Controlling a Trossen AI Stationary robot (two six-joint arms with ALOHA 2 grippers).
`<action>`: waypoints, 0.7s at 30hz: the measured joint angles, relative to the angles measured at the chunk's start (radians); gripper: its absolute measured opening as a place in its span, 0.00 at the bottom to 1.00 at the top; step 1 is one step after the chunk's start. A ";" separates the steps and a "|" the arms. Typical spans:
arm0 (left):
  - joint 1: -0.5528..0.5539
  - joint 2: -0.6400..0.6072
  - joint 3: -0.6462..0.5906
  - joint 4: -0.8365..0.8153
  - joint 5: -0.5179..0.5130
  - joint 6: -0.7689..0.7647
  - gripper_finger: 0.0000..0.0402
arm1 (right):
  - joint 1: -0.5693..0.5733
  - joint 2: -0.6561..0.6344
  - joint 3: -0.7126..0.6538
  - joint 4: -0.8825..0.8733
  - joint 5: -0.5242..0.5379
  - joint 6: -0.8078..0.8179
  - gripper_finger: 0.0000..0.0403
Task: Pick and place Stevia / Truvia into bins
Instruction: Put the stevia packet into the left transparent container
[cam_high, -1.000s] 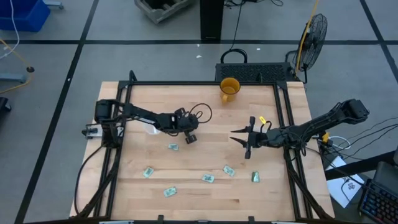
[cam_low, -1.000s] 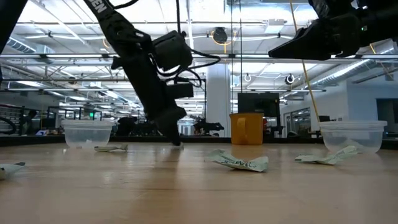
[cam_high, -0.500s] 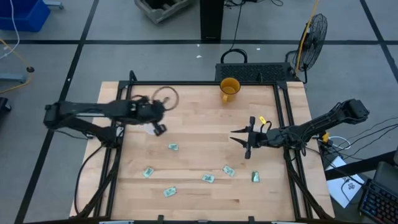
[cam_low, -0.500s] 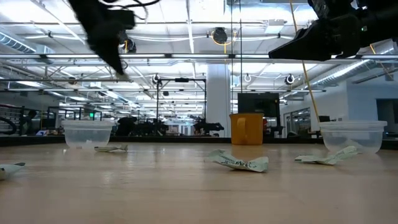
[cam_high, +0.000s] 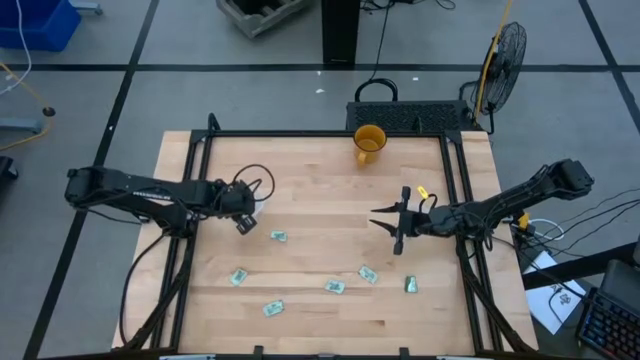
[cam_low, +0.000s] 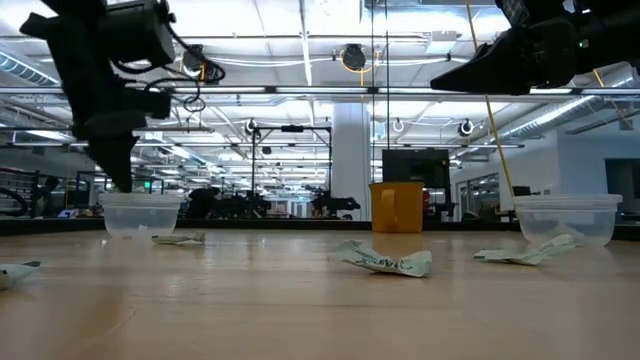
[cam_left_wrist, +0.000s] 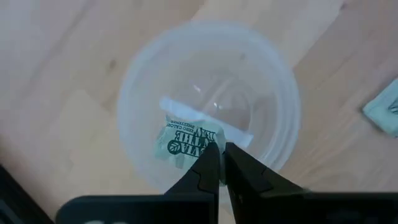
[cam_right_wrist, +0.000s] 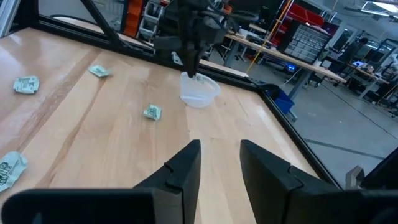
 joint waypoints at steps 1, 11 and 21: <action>0.000 0.000 -0.008 0.003 0.011 -0.011 0.08 | -0.001 0.000 0.000 0.001 0.000 -0.003 0.26; 0.000 -0.001 -0.032 0.093 0.011 0.026 0.18 | -0.045 0.000 0.000 0.006 -0.001 0.010 0.26; 0.000 -0.001 -0.005 0.247 0.071 0.120 0.18 | -0.061 0.000 0.000 0.007 -0.065 0.028 0.26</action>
